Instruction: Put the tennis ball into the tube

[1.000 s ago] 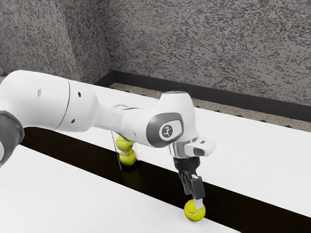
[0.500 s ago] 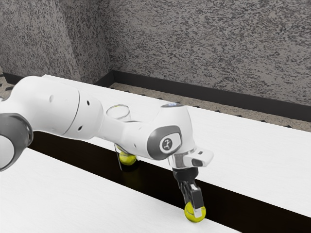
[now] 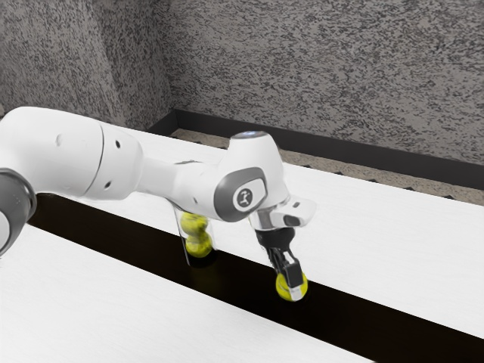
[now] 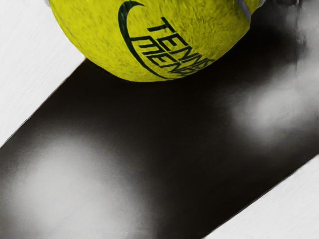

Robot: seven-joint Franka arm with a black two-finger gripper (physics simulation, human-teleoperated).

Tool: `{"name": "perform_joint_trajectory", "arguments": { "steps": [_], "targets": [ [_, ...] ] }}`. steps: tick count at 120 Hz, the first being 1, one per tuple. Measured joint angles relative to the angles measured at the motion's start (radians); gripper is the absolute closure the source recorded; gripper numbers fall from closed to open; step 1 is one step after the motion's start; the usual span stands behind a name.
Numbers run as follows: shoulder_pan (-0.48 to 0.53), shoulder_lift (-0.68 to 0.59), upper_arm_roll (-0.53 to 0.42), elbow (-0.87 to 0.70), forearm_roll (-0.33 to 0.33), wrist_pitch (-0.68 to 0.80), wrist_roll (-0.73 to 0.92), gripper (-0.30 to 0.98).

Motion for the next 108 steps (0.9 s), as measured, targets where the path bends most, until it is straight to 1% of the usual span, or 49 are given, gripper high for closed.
{"name": "perform_joint_trajectory", "arguments": {
  "steps": [8, 24, 42, 56, 65, 77, 108],
  "targets": [
    [0.017, -0.05, 0.03, 0.0, 0.029, -0.005, -0.001, 0.34],
    [0.095, -0.143, 0.05, 0.012, 0.096, -0.03, -0.003, 0.34],
    [0.162, -0.16, 0.077, 0.143, 0.162, -0.104, -0.005, 0.35],
    [0.188, -0.187, 0.101, 0.214, 0.21, -0.186, -0.006, 0.35],
    [0.194, -0.228, 0.137, 0.223, 0.228, -0.234, -0.006, 0.35],
    [0.215, -0.274, 0.162, 0.213, 0.249, -0.286, -0.005, 0.34],
    [0.227, -0.31, 0.173, 0.167, 0.265, -0.353, -0.006, 0.33]
  ]
}}
